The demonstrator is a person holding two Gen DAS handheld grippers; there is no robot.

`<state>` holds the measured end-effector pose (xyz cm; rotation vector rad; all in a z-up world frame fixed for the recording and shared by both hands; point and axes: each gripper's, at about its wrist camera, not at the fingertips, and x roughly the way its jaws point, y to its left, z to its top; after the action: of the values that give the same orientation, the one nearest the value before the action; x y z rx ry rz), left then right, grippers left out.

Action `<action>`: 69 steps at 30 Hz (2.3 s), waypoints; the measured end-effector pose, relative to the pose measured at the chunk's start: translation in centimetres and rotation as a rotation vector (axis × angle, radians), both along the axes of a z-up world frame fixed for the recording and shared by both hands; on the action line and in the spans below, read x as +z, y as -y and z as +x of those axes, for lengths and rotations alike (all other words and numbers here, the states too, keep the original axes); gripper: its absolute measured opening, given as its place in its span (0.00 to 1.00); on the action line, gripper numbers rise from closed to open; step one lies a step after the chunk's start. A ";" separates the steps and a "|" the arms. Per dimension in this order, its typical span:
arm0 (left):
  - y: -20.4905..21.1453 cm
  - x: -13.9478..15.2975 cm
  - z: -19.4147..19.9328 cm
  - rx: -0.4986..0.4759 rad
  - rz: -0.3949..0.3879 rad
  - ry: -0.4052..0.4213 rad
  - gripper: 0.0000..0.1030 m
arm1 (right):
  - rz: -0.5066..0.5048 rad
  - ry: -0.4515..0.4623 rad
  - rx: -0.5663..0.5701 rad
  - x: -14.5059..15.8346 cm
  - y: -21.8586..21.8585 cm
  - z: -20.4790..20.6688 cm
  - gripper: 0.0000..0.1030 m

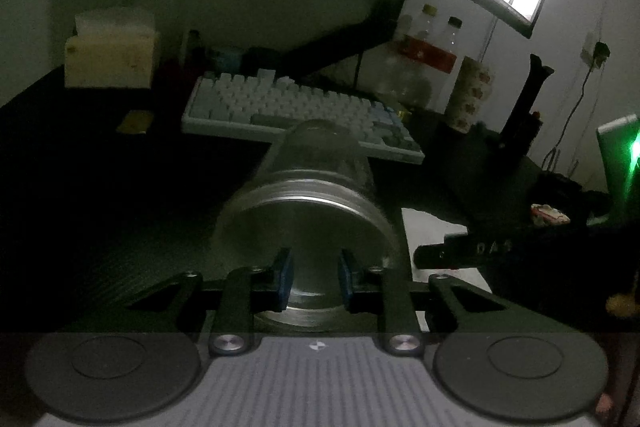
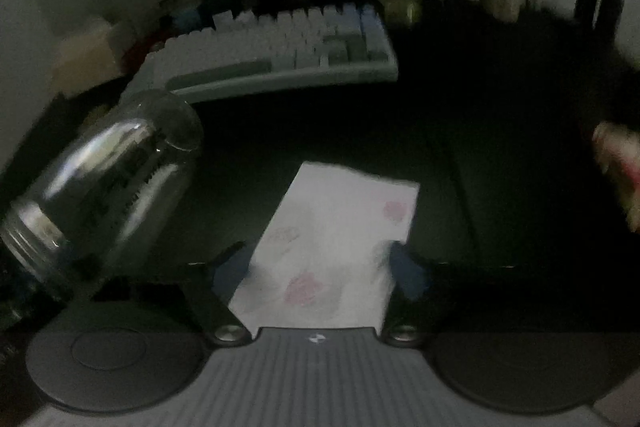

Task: Clean container
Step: 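Lift the jar with the left tool while the right tool lifts the tissue, then bring the tissue in the right tool onto the jar's outer wall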

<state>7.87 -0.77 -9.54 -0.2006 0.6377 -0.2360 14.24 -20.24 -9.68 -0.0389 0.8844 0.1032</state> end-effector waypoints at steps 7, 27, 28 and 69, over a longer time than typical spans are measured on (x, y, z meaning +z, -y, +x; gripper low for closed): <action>0.6 0.0 -0.3 -0.014 0.022 0.018 0.20 | 0.145 0.067 0.059 1.7 3.1 -2.0 0.04; 1.5 -3.6 2.4 -0.123 -0.127 0.056 0.00 | 0.361 0.182 0.097 4.0 8.8 -5.0 0.05; 1.1 -3.4 2.2 -0.187 -0.153 0.061 0.00 | 0.367 0.179 0.100 3.9 8.9 -5.0 0.05; 5.0 -1.5 2.3 -0.273 -0.097 0.216 0.06 | 0.419 0.238 0.022 3.5 13.9 -6.4 0.07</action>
<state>10.17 -5.75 -11.03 -0.1775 0.4376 -0.5450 7.82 -34.18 -6.21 0.3245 0.6108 0.2961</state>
